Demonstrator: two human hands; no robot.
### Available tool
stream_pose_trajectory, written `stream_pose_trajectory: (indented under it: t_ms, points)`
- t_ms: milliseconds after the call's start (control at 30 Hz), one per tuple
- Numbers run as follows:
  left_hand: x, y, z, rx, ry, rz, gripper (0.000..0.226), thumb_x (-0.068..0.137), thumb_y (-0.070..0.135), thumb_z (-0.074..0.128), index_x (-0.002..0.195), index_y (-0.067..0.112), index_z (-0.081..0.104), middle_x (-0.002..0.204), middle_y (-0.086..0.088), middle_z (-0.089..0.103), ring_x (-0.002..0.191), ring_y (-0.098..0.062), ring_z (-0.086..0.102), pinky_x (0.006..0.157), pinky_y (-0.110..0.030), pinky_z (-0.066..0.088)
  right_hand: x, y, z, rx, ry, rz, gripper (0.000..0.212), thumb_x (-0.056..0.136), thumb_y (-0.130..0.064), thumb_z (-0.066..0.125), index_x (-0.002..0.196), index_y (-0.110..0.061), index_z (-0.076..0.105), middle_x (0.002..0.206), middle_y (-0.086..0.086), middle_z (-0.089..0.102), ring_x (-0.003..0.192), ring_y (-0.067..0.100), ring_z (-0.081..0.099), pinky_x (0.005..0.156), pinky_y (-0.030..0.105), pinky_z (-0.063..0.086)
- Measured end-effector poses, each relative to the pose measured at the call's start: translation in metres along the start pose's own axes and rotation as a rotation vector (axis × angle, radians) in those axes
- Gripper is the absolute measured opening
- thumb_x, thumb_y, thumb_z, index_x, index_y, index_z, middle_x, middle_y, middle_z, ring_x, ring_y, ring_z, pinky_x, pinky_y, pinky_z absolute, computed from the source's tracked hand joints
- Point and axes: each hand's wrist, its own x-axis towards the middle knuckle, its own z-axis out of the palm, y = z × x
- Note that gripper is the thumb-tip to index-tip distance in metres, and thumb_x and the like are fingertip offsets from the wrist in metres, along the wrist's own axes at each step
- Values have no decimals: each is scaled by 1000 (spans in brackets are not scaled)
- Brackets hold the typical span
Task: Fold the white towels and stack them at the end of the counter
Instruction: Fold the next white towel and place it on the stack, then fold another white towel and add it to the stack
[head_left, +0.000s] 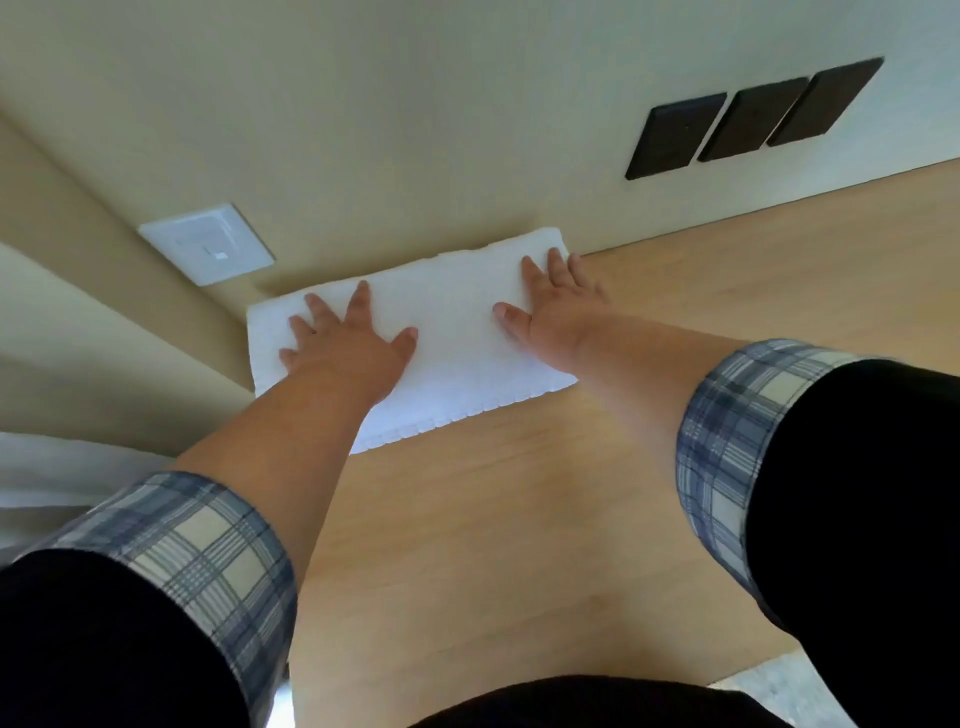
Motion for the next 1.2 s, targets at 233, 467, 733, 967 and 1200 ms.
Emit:
stream_pose_trajectory:
  t_ms: [233,467,733,967,1200]
  points:
    - [-56,76,-44,-42,174,329,76,95,55,47,156,21,16,161,-14,18,148,-30,16,115,-48,28,-84,45,-36,159,117,47,79,97,-68,21,160,-23,3,168,-1,-4,153,17,-11,124,45,4]
    - [-156,191,-34,-85,57,648,60,91,44,57,145,23,39,142,-3,50,121,-22,52,90,-31,44,-185,170,-88,95,171,159,72,102,-58,24,160,-18,7,167,5,0,153,21,-7,124,44,6]
    - [-321,344,-10,48,73,869,76,90,58,56,154,30,26,157,1,33,139,-23,39,109,-37,34,-355,349,-136,159,264,314,77,99,-65,28,160,-20,11,167,3,7,154,19,-2,122,37,4]
    - [-477,490,48,-26,29,1080,70,94,55,54,154,30,27,155,-1,36,136,-23,41,107,-33,34,-526,514,-125,226,388,542,79,97,-66,34,158,-17,21,164,7,21,152,27,10,122,44,15]
    - [-576,592,99,-49,-47,1278,69,95,48,57,154,26,29,156,0,34,140,-21,35,108,-29,29,-620,618,-121,300,449,753,75,98,-63,36,156,-18,23,162,8,27,153,30,4,119,50,22]
